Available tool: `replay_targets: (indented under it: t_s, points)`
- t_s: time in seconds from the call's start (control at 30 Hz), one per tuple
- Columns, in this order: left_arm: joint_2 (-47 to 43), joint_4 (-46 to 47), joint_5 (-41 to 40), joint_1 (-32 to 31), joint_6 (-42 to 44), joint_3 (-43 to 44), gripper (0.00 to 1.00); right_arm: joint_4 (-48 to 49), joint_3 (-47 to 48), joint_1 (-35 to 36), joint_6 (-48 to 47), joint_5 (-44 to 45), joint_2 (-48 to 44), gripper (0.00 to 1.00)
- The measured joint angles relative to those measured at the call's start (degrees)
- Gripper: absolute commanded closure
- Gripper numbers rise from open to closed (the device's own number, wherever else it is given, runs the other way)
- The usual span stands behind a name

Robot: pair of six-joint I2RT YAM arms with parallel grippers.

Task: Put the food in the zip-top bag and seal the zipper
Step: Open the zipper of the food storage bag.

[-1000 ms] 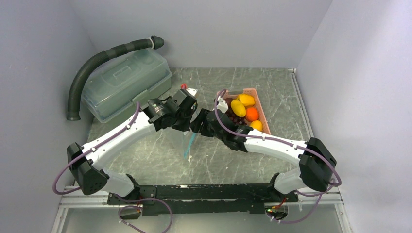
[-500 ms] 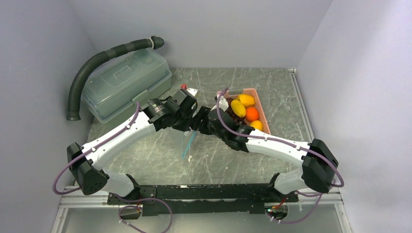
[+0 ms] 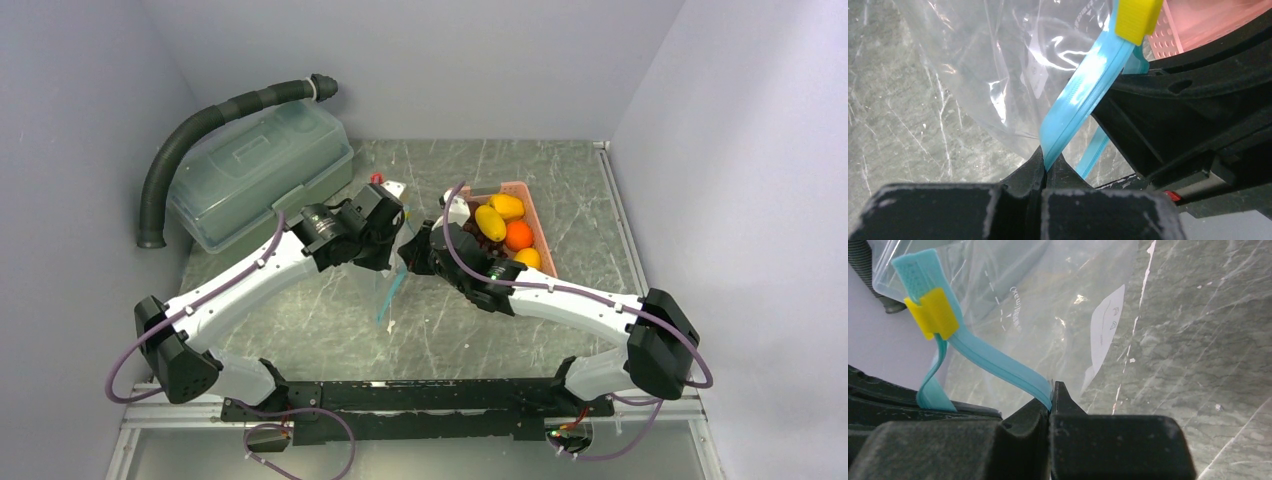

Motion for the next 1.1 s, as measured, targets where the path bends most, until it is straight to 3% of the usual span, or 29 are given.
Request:
replay_targets:
  t_s: [0.5,0.77,1.1]
  points:
    - [-1.5,-8.4,-11.2,-0.5,1.6,4.8,1.00,-7.8,1.6,0.9,-2.9,3.1,0.1,1.00]
    - [-1.5,-14.5,-17.7,-1.1,1.5,7.4,1.00,-8.1,3.9,1.9,-3.9,3.3,1.4,1.00]
    - [-1.7,-20.3,-20.3,-1.1,1.5,12.3,1.00,-6.3,8.4,2.1,-6.0,0.5,6.1,1.00]
